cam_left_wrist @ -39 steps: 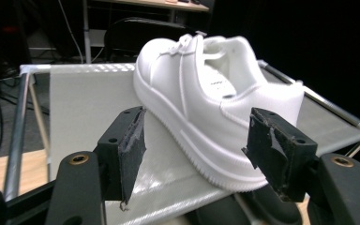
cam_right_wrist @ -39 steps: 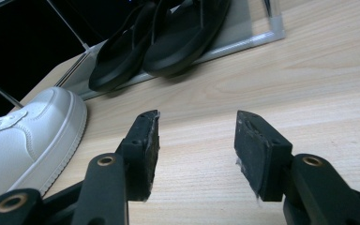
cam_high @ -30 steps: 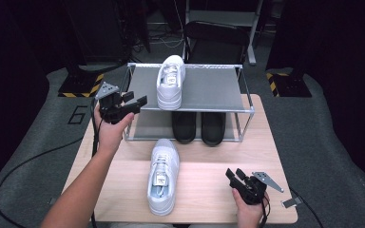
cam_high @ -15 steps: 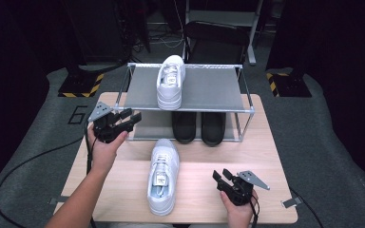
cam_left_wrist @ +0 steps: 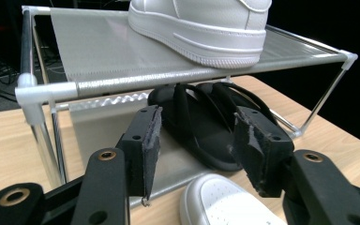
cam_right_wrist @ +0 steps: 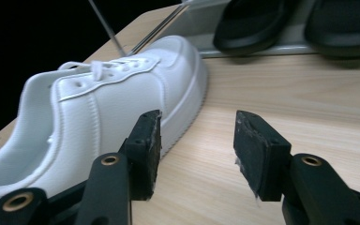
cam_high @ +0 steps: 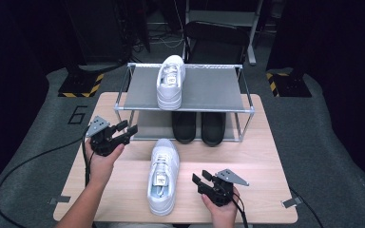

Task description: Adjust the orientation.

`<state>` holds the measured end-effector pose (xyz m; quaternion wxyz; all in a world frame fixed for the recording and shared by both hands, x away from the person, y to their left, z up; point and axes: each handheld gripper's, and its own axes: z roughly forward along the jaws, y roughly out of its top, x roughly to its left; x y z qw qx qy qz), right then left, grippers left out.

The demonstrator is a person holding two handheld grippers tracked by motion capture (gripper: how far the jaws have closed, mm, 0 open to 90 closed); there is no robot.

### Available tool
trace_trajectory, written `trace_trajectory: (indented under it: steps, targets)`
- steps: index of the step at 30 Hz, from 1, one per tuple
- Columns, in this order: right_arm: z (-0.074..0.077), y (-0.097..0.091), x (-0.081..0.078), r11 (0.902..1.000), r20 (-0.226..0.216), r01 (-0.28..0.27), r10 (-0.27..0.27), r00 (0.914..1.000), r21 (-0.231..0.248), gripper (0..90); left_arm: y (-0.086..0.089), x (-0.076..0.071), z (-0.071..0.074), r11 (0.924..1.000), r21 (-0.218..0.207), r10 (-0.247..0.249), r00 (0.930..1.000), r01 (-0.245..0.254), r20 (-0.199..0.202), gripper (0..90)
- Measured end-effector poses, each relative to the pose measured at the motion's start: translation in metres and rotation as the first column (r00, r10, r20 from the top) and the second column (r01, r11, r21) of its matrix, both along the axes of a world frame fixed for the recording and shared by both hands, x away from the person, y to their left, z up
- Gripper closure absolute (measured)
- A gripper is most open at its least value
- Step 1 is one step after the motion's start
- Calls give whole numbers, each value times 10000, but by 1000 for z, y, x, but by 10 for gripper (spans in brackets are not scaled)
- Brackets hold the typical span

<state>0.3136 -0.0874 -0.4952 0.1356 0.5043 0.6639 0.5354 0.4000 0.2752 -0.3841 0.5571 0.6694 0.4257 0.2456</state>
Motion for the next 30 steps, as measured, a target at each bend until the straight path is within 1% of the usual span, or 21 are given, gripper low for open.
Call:
trace_trajectory:
  steps: [1, 4, 6, 7, 8, 10, 13, 16, 18, 19, 20, 21, 22, 23, 26, 27, 28, 30]
  targets:
    - [1, 3, 0, 9999, 31, -142, 142, 9999, 9, 514, 0, -2, -2, 10000, -42, -3, 10000, 3, 16, 504]
    - [1, 11, 0, 9994, 56, -330, 331, 9994, -139, 514, 0, -5, -5, 10000, 58, -23, 10000, 24, -33, 500]
    - [1, 14, 0, 9990, 57, -427, 427, 9991, -125, 514, 0, -7, -6, 10000, -43, -25, 10000, 25, -89, 501]
    - [2, 15, 0, 9989, 70, -450, 451, 9990, -128, 514, 0, -8, -7, 10000, 32, -80, 9999, 81, -127, 500]
    - [2, 16, 0, 9987, 94, -506, 507, 9987, -114, 514, -1, -9, -8, 10000, -45, -45, 9999, 44, -130, 499]
    - [3, 20, -1, 9980, 134, -613, 615, 9980, -145, 514, 0, -11, -8, 10000, -46, -52, 9999, 51, -104, 497]
    - [4, 24, 0, 9973, 88, -726, 727, 9973, -120, 513, 1, -13, -10, 9999, -145, -14, 9999, 13, -133, 496]
    - [6, 32, 1, 9951, 158, -985, 987, 9950, -114, 506, 4, -15, -12, 9999, -146, -15, 9998, 12, -202, 492]
    - [7, 36, 1, 9937, 132, -1117, 1118, 9936, -60, 506, 6, -16, -15, 9997, -219, 92, 9998, -96, -193, 489]
    - [8, 38, 0, 9932, 38, -1162, 1162, 9932, 20, 505, 9, -16, -16, 9996, -212, 170, 9995, -175, -259, 489]
    - [9, 41, 0, 9922, 40, -1245, 1245, 9922, 76, 503, 12, -16, -18, 9994, -265, 233, 9993, -241, -297, 489]
    - [10, 43, 0, 9913, 33, -1317, 1316, 9913, 60, 501, 15, -17, -20, 9988, -358, 333, 9989, -345, -336, 489]
    - [10, 43, 0, 9913, 33, -1317, 1316, 9913, 60, 501, 15, -17, -20, 9988, -358, 333, 9989, -345, -336, 489]
    - [11, 50, 1, 9880, 117, -1545, 1544, 9879, 77, 496, 18, -18, -21, 9984, -370, 404, 9985, -418, -377, 488]
    - [12, 55, 1, 9879, 183, -1551, 1551, 9877, -41, 503, 22, -20, -22, 9980, -361, 512, 9981, -524, -341, 487]
    - [12, 56, 1, 9883, 205, -1523, 1522, 9881, 14, 505, 23, -20, -23, 9978, -362, 550, 9980, -561, -307, 486]
    - [14, 56, 1, 9885, 134, -1508, 1506, 9885, 130, 497, 24, -21, -23, 9977, -325, 577, 9978, -588, -326, 486]
    - [16, 55, 1, 9866, 319, -1546, 1531, 9877, 513, 491, 26, -22, -24, 9970, -417, 630, 9974, -645, -354, 486]
